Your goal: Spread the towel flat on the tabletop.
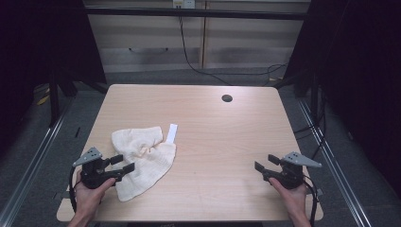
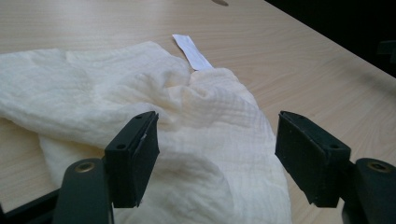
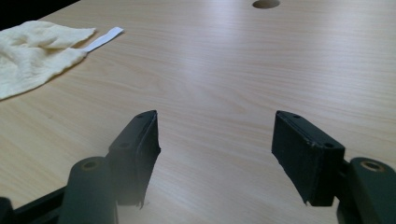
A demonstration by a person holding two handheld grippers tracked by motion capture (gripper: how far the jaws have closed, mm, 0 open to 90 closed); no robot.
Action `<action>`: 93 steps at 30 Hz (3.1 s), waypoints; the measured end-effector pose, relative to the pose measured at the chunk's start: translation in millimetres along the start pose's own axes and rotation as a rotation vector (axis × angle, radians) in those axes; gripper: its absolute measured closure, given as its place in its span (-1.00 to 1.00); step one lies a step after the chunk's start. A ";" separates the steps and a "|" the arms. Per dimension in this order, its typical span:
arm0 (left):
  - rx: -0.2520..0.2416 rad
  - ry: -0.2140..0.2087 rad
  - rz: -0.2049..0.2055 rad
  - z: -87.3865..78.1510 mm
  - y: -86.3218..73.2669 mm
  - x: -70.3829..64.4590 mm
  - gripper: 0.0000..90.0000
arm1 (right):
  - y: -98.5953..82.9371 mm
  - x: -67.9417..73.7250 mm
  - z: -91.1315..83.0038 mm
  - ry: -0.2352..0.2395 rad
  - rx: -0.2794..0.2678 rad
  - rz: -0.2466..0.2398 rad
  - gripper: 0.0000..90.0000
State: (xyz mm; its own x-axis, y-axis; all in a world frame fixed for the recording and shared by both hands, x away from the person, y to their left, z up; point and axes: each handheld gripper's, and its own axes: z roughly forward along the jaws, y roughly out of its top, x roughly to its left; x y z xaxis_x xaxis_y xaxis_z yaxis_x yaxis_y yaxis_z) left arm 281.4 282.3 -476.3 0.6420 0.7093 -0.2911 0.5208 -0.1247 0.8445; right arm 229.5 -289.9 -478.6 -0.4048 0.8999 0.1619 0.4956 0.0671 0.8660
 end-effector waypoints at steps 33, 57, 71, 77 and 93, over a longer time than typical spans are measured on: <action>0.073 -0.032 0.152 15.7 63.3 -7.2 0.04 | -2.9 16.3 12.5 0.094 0.115 -0.055 -0.29; 0.310 0.081 0.132 62.2 29.4 42.7 -0.11 | -7.9 18.6 10.3 0.103 0.120 -0.071 -0.32; 0.313 0.096 0.171 69.4 21.3 31.6 0.66 | -10.7 21.0 13.0 0.109 0.158 -0.083 -0.33; 0.312 0.061 0.171 75.4 19.6 20.9 0.66 | -10.2 21.6 13.8 0.114 0.156 -0.086 -0.33; 0.327 -0.069 0.173 100.1 17.7 -17.8 0.73 | -10.4 21.3 14.2 0.119 0.158 -0.075 -0.35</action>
State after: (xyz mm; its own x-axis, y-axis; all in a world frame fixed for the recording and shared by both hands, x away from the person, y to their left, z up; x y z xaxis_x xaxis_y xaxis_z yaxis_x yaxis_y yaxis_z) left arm 335.5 198.0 -501.2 0.7669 0.6112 -0.1955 0.5462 -0.4617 0.6989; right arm 226.6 -265.3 -490.9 -0.5286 0.8332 0.1623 0.5713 0.2077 0.7940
